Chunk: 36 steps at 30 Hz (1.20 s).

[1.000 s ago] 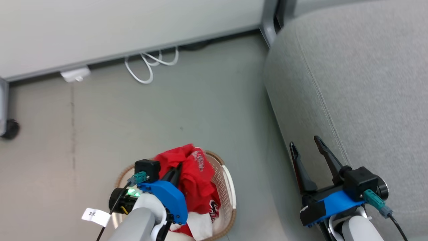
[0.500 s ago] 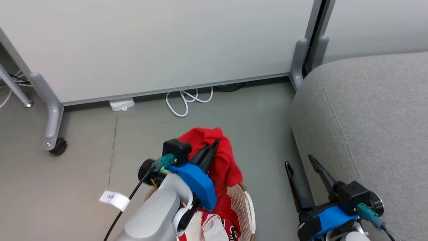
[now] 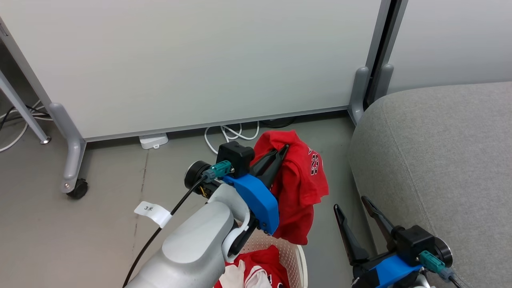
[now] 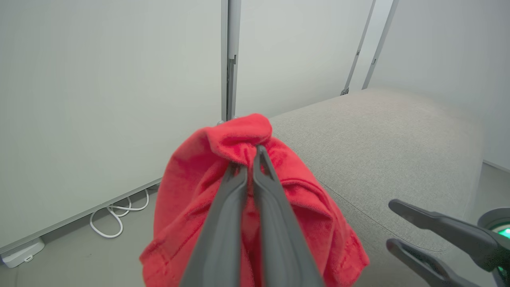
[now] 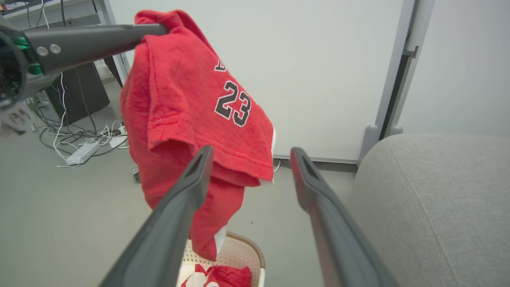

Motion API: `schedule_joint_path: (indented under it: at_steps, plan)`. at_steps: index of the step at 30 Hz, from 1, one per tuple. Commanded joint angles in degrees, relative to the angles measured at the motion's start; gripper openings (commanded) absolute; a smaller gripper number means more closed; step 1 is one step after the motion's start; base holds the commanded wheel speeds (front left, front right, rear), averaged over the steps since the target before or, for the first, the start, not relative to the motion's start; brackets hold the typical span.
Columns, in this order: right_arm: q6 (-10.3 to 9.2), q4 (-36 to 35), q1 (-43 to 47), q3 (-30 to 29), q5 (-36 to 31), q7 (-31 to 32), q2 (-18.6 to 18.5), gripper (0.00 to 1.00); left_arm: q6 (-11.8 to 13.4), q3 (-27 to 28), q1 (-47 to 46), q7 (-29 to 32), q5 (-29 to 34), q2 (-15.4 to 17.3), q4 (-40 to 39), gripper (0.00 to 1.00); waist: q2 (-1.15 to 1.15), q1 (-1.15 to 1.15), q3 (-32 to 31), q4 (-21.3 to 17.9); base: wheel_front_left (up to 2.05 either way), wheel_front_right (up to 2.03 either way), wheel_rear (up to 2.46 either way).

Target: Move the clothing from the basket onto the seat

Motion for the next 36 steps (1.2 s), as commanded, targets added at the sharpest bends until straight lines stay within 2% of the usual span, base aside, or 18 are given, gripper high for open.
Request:
schedule_joint_path:
  at_steps: [1,8,19,27,35,36]
  plan:
    - [0.03,-0.25,0.86,0.13,0.47,0.22,-0.16,1.0,0.4,-0.37,-0.94,-0.42,-0.56,0.08,-0.06,0.0,0.0,0.01,-0.06,-0.04,0.0,0.0,0.0]
    - [0.03,-0.62,0.86,0.95,0.26,0.54,-0.16,1.0,1.35,-3.09,-2.21,-1.41,-3.04,0.07,0.57,0.0,0.0,0.01,0.08,-0.14,0.0,0.0,0.0]
    - [0.03,1.77,-4.31,7.43,1.42,2.35,-0.17,1.0,2.32,-6.33,-4.01,-2.81,-6.24,0.07,1.56,0.0,0.0,0.01,0.75,-0.35,0.0,0.0,0.0]
    - [0.03,9.7,-12.11,10.7,3.48,4.75,-0.17,1.0,3.0,-8.81,-5.27,-3.61,-8.35,0.06,0.95,0.0,0.0,0.01,1.39,-0.15,0.0,0.0,0.0]
    - [0.03,19.94,-20.26,14.45,6.79,3.28,-0.16,1.0,3.57,-11.4,-6.73,-4.25,-10.25,0.06,0.18,0.0,0.0,0.01,1.84,0.52,0.0,0.0,0.0]
    - [0.03,21.01,-21.0,14.8,7.19,3.06,-0.16,0.97,3.61,-11.72,-6.83,-4.29,-10.4,0.06,0.18,0.0,0.0,0.01,1.83,0.58,0.0,0.0,0.0]
